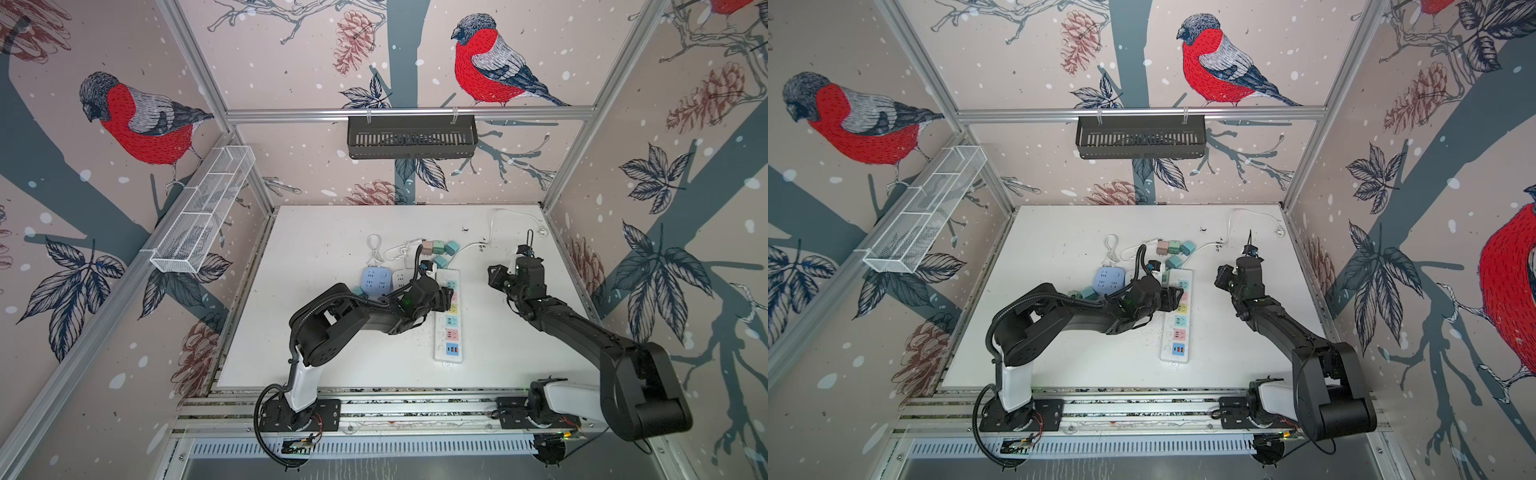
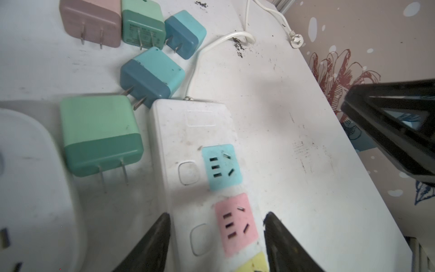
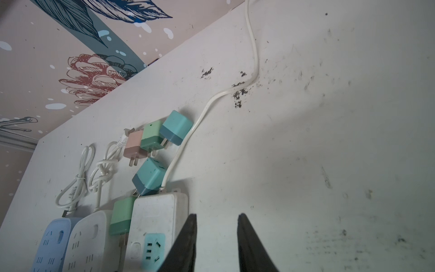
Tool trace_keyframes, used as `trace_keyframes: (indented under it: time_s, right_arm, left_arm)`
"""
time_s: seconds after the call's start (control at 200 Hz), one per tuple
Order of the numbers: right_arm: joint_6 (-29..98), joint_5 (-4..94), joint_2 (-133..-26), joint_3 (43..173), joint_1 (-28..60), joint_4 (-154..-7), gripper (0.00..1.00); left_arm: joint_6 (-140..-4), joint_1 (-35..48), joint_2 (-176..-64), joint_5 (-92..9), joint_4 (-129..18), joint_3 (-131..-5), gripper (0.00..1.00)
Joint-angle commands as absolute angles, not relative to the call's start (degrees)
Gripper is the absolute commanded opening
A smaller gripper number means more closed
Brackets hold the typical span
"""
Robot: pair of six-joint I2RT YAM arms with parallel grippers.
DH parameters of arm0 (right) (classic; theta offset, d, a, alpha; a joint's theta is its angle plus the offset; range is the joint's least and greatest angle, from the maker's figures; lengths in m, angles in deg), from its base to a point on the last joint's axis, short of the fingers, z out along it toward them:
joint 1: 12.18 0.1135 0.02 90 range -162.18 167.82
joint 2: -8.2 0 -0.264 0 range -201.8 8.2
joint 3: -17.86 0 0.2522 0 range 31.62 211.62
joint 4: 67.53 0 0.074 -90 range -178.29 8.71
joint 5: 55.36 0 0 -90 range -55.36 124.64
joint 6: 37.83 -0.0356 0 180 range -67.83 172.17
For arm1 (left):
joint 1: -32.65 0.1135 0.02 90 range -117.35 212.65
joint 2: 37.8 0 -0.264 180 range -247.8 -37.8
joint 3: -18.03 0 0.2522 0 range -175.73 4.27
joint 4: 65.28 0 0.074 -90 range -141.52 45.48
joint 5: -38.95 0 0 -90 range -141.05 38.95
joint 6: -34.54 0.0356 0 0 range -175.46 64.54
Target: Insert the plug
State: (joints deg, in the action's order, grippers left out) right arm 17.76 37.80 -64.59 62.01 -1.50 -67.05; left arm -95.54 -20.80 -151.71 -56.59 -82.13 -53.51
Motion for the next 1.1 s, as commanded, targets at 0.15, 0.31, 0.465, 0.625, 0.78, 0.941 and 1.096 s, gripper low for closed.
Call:
trace_keyframes:
  time_s: [0.15, 0.31, 0.465, 0.625, 0.78, 0.941, 1.096]
  right_arm:
    - [7.6, 25.2, -58.5, 55.1, 11.1, -74.4, 0.24]
    - [1.2, 21.3, -52.6, 51.4, 16.6, -80.8, 0.21]
    - [-1.7, 21.5, -44.4, 47.2, 22.9, -81.8, 0.21]
    - [-6.7, 19.2, -40.6, 44.3, 32.2, -86.3, 0.21]
    - [-10.0, 18.9, -35.6, 39.5, 39.5, -82.1, 0.26]
    - [-9.1, 16.6, -35.2, 38.9, 45.3, -77.3, 0.32]
    - [-9.3, 14.6, -43.2, 40.6, 49.1, -73.1, 0.32]
  left_arm:
    - [-92.7, -20.8, -155.2, -58.6, -77.3, -60.0, 0.7]
    - [-89.1, -20.8, -157.8, -55.5, -75.1, -64.6, 0.71]
    - [-87.6, -20.6, -160.2, -50.3, -76.1, -67.7, 0.71]
    - [-85.6, -20.6, -162.5, -45.8, -76.9, -70.9, 0.71]
    - [-82.1, -20.3, -164.2, -41.1, -77.2, -73.6, 0.71]
    - [-78.6, -20.2, -165.3, -34.9, -77.5, -75.5, 0.71]
    - [-76.9, -20.2, -165.8, -29.8, -77.9, -76.0, 0.71]
